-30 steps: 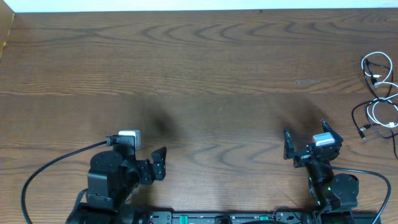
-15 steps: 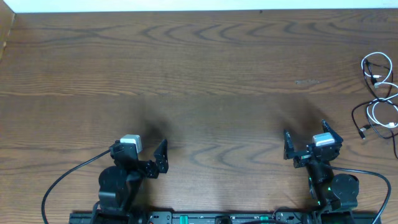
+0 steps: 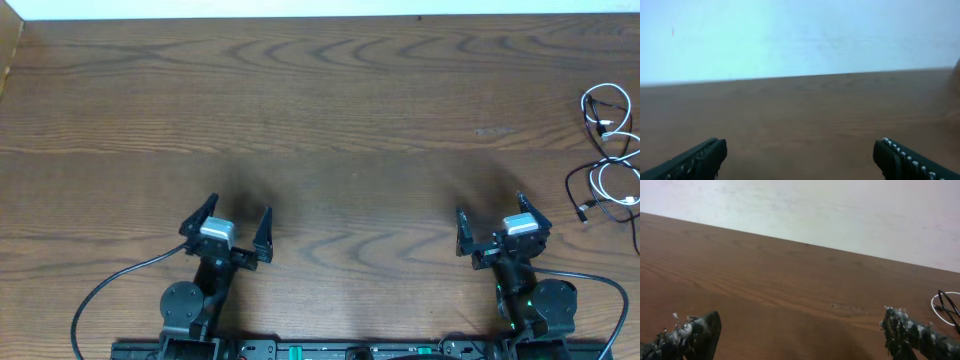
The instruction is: Untangle cables
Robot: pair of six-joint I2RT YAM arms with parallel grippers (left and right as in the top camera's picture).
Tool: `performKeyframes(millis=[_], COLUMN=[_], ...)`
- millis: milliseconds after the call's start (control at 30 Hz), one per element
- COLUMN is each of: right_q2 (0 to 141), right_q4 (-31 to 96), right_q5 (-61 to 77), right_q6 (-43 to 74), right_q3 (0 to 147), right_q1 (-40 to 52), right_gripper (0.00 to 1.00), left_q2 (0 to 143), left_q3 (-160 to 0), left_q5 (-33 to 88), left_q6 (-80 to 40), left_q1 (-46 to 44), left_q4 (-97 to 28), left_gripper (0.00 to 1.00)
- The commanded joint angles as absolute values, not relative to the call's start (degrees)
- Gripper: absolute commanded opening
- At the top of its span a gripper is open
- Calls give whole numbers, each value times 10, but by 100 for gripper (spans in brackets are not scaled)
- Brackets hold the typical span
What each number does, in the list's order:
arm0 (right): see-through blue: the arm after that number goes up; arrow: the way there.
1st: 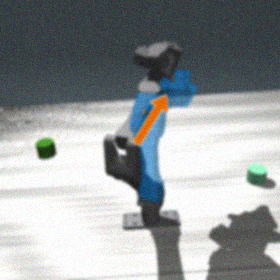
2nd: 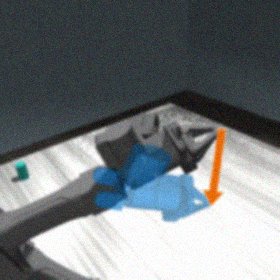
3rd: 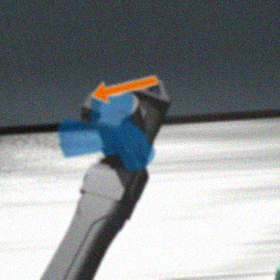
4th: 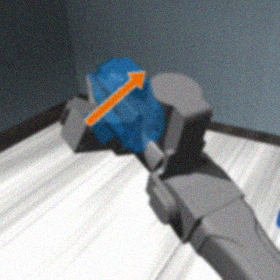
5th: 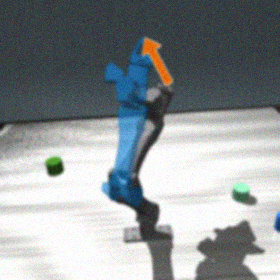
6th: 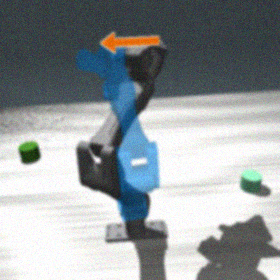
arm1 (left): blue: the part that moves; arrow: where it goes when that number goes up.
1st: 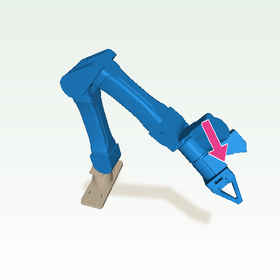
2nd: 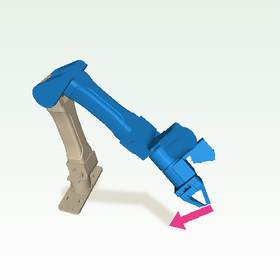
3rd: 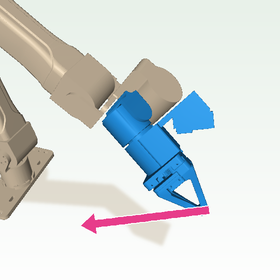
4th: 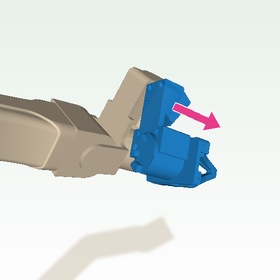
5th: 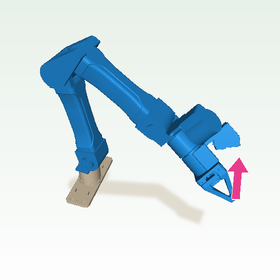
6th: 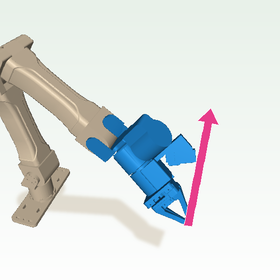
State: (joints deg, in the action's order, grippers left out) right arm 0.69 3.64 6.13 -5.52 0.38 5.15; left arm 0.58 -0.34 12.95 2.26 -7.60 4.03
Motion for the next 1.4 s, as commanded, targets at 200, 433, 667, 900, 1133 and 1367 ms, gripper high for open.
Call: performKeyframes(millis=[200,433,667,900,1133,1367], right_q2=[3,3,3,3,3,3], right_q4=[38,38,38,38,39,38], right_q5=[62,62,62,62,62,62], right_q6=[-63,-63,-63,-63,-63,-63], right_q3=[3,3,3,3,3,3], right_q1=[49,49,49,49,49,49], right_gripper=[99,99,99,99,99,99], left_q2=[1,1,1,1,1,1], left_q3=[-2,-2,-2,-2,-2,-2], left_q5=[148,148,102,92,92,94], left_q6=[124,124,124,124,122,119], left_q1=[-73,-73,-73,-74,-75,-75], left_q4=[-27,-27,-28,-30,-32,-32], left_gripper=[98,98,98,98,98,98])
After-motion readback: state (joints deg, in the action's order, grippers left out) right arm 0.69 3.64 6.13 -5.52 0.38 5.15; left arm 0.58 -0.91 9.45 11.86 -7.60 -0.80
